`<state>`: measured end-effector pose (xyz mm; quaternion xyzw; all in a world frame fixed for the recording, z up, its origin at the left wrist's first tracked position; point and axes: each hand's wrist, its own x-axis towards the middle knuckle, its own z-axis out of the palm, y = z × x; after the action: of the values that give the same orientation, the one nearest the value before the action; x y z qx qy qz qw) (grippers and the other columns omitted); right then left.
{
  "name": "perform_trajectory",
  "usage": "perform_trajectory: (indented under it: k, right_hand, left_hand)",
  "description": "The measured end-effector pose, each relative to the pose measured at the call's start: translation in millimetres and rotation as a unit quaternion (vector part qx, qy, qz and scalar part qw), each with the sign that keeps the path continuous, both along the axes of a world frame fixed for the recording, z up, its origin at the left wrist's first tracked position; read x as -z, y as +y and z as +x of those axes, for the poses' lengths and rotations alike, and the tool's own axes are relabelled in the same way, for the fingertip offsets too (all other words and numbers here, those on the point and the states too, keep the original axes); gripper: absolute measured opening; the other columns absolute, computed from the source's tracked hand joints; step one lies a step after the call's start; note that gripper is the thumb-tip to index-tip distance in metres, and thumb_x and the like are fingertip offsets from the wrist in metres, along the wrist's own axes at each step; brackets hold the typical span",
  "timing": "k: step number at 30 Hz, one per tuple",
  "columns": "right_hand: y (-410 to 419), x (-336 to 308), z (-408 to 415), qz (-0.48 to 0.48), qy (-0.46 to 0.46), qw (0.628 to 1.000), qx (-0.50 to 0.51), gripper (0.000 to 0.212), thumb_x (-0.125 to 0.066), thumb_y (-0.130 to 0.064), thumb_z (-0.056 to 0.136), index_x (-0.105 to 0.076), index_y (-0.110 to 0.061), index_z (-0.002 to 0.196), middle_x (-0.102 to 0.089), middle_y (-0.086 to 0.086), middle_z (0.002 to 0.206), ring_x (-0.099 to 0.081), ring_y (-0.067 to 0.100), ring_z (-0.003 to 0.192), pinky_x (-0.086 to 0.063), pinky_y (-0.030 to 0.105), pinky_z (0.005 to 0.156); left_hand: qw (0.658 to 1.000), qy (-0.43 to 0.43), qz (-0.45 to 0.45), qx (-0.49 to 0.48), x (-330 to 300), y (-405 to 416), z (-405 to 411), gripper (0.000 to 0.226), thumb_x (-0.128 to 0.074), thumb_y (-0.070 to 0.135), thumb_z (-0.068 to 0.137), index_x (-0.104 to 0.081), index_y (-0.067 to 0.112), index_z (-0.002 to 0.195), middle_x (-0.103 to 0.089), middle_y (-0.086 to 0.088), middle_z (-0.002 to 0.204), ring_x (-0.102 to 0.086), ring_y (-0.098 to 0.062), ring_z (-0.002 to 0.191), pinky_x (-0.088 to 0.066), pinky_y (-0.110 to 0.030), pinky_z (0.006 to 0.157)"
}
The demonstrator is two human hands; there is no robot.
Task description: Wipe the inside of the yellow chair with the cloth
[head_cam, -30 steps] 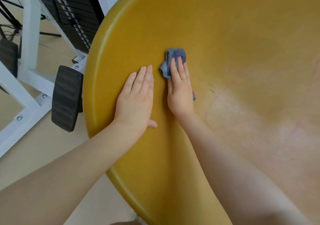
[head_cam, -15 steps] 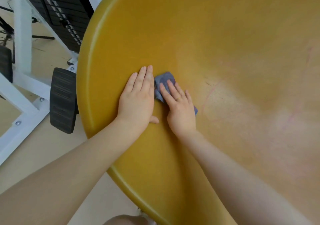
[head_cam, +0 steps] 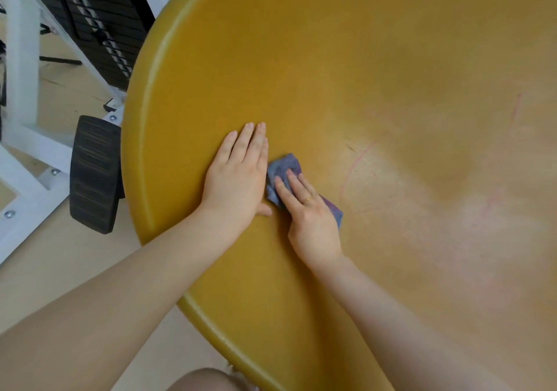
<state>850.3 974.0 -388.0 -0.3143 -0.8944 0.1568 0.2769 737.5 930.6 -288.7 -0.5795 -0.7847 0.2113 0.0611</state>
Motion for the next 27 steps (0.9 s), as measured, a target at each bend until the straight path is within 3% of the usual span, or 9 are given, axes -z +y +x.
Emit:
perform_trajectory:
  k: [3, 8, 11, 14, 19, 24, 27]
  right_hand:
    - [28, -9, 3, 0.022, -0.027, 0.999, -0.035, 0.066, -0.024, -0.005, 0.065, -0.059, -0.007, 0.122, -0.058, 0.017, 0.125, -0.055, 0.039, 0.114, -0.050, 0.044, 0.085]
    - [89, -25, -13, -0.032, -0.022, 0.997, 0.065, 0.072, -0.033, 0.017, 0.071, -0.044, -0.013, 0.136, -0.038, 0.011, 0.145, -0.029, 0.029, 0.136, -0.038, 0.038, 0.100]
    - [84, -33, -18, -0.058, -0.028, 0.995, 0.076, 0.074, -0.036, 0.019, 0.075, -0.036, -0.016, 0.140, -0.028, 0.007, 0.150, -0.019, 0.022, 0.140, -0.032, 0.033, 0.103]
    - [49, -30, -10, -0.084, -0.041, 0.995, 0.045, 0.070, -0.041, 0.015, 0.074, -0.038, -0.013, 0.139, -0.030, 0.010, 0.149, -0.024, 0.024, 0.139, -0.037, 0.035, 0.101]
    - [-7, -5, 3, -0.023, -0.015, 1.000, 0.003, 0.062, -0.045, 0.008, 0.059, -0.059, 0.000, 0.119, -0.058, 0.023, 0.123, -0.054, 0.041, 0.114, -0.050, 0.046, 0.082]
    - [33, -6, -7, -0.014, -0.008, 1.000, -0.014, 0.060, -0.040, 0.007, 0.069, -0.053, -0.003, 0.127, -0.050, 0.022, 0.132, -0.045, 0.041, 0.123, -0.043, 0.046, 0.093]
    - [92, -30, -25, -0.008, 0.004, 0.999, 0.052, 0.067, -0.038, 0.016, 0.074, -0.041, -0.007, 0.137, -0.034, 0.017, 0.146, -0.027, 0.034, 0.136, -0.033, 0.039, 0.105]
  left_hand:
    - [1.000, 0.004, -0.005, -0.001, 1, 1, 1, 0.116, -0.055, 0.065, 0.075, 0.010, 0.001, 0.147, 0.017, -0.014, 0.155, 0.012, -0.027, 0.144, 0.007, -0.038, 0.116]
    - [1.000, 0.003, -0.009, 0.003, 5, 2, -1, 0.113, -0.053, 0.065, 0.078, 0.011, 0.002, 0.147, 0.021, -0.014, 0.155, 0.015, -0.027, 0.144, 0.009, -0.037, 0.115]
    - [1.000, -0.006, -0.005, -0.004, 5, 2, 1, 0.114, -0.054, 0.064, 0.078, 0.012, 0.002, 0.147, 0.021, -0.013, 0.154, 0.015, -0.026, 0.144, 0.010, -0.036, 0.115]
    - [1.000, -0.021, -0.005, -0.009, 1, 1, 5, 0.114, -0.057, 0.062, 0.077, 0.010, 0.003, 0.147, 0.019, -0.012, 0.155, 0.014, -0.026, 0.144, 0.009, -0.036, 0.116]
    - [1.000, -0.012, -0.008, -0.002, 1, 1, 5, 0.112, -0.055, 0.063, 0.077, 0.009, 0.003, 0.148, 0.018, -0.012, 0.156, 0.012, -0.026, 0.144, 0.007, -0.036, 0.116]
    - [1.000, -0.013, -0.007, -0.002, 4, 3, 3, 0.114, -0.055, 0.063, 0.077, 0.011, 0.003, 0.147, 0.019, -0.012, 0.155, 0.014, -0.026, 0.144, 0.008, -0.036, 0.116]
    - [1.000, -0.019, -0.001, -0.002, 6, 4, 2, 0.113, -0.056, 0.063, 0.077, 0.011, 0.003, 0.147, 0.021, -0.011, 0.155, 0.015, -0.026, 0.144, 0.009, -0.036, 0.116]
